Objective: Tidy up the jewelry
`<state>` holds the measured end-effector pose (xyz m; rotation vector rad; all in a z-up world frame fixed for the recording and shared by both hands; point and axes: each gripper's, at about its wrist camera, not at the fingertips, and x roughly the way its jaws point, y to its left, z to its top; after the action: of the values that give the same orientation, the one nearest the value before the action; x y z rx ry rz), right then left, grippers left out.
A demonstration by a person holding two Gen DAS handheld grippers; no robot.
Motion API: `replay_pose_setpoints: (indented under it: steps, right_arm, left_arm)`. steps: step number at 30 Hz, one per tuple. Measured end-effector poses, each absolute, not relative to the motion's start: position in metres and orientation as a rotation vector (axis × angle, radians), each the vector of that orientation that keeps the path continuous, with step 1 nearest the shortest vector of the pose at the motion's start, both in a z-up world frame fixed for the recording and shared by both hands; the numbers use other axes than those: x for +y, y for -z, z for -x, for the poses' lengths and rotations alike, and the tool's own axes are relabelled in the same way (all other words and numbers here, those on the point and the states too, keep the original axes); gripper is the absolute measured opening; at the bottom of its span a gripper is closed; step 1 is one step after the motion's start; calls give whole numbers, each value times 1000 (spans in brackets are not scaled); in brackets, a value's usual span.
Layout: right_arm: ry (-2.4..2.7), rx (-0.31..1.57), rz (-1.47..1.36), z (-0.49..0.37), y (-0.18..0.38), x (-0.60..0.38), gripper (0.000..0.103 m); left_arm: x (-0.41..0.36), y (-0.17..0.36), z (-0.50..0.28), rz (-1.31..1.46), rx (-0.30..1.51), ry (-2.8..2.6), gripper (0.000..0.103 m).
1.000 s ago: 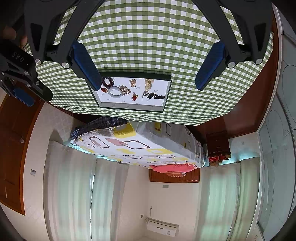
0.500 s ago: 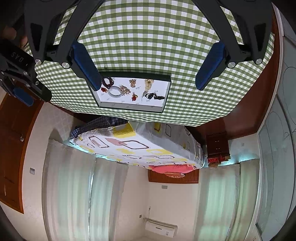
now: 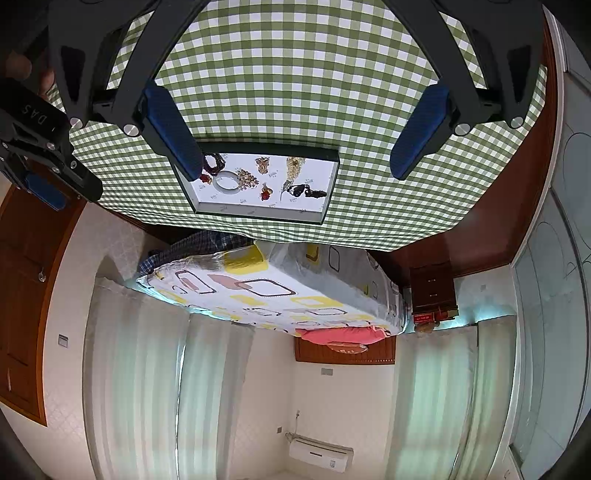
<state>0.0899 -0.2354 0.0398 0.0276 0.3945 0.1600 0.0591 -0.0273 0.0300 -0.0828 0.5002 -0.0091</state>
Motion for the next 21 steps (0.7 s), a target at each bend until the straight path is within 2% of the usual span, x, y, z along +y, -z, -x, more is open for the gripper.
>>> replay_pose_setpoints:
  steps: [21]
  right_arm:
    - [-167,413,-27,-91,-34,-233,86]
  left_arm:
    - [-24,-26,-63,78,495,-2,99]
